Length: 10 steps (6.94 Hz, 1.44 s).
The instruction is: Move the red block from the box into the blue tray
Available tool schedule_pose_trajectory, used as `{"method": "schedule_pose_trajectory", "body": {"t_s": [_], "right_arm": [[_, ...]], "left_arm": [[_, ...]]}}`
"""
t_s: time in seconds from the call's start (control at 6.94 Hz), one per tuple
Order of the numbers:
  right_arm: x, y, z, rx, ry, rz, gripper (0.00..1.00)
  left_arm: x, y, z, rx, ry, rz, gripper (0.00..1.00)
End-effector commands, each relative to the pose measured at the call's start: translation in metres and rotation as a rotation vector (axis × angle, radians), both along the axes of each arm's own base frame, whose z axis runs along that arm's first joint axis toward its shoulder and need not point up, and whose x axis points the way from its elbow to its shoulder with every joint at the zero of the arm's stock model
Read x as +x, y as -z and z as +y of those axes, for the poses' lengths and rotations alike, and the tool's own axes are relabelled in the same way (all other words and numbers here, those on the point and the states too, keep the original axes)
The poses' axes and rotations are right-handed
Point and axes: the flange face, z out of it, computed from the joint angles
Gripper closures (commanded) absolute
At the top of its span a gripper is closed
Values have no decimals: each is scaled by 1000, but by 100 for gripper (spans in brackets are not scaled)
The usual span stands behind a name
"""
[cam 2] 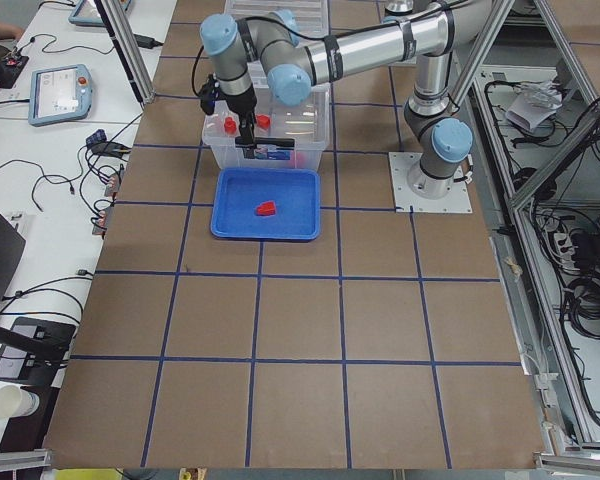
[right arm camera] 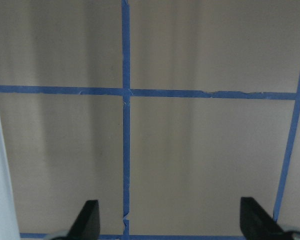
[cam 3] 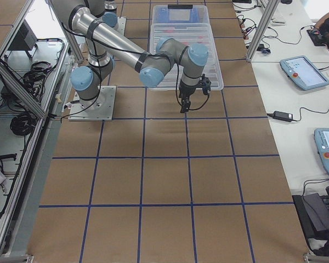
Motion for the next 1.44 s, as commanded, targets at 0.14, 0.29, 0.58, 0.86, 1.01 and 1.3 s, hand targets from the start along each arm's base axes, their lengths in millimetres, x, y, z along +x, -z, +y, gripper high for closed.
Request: {"method": "schedule_pose_trajectory", "body": {"t_s": [0.14,0.29,0.58,0.86,1.01,1.3], "right_arm": [[35,3,-8,-9,25,-21,0],[50,13,-7,7,65,-26,0],[60,21,-6,-13,81,-63,0],[97,21,-12,-16,112,-65,0],[112,22,-14,-22,103,-61,0],[147,17,-18,-52,75,-51,0]], "left_arm": [[-116,-75,62,-104,46,-13,0],[-116,-74,67,-109,59,-13,0],[-114,-90,76,-158,75,-22,0],[-103,-87,80,-164,60,-20,0],[-97,-82,84,-148,47,-20,0],[-97,-82,85,-150,134,-10,0]]}}
